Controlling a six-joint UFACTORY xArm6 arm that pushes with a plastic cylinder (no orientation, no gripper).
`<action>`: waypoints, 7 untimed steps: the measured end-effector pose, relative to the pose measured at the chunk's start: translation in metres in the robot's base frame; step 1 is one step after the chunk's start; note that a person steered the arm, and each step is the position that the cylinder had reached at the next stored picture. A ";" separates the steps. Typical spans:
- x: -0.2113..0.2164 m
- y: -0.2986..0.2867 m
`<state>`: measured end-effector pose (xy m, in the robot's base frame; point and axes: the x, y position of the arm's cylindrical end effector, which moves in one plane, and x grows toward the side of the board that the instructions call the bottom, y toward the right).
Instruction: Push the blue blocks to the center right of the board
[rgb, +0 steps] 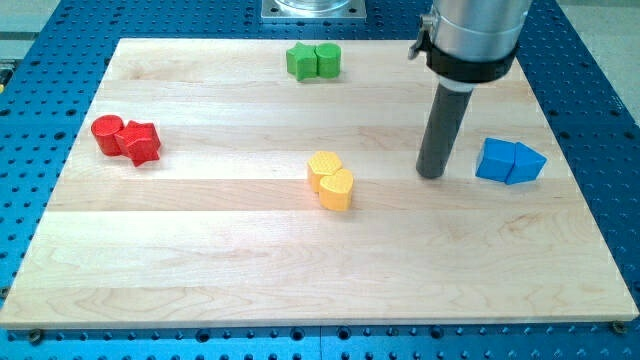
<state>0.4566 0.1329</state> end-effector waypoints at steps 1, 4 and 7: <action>0.024 0.008; 0.009 0.089; -0.010 -0.038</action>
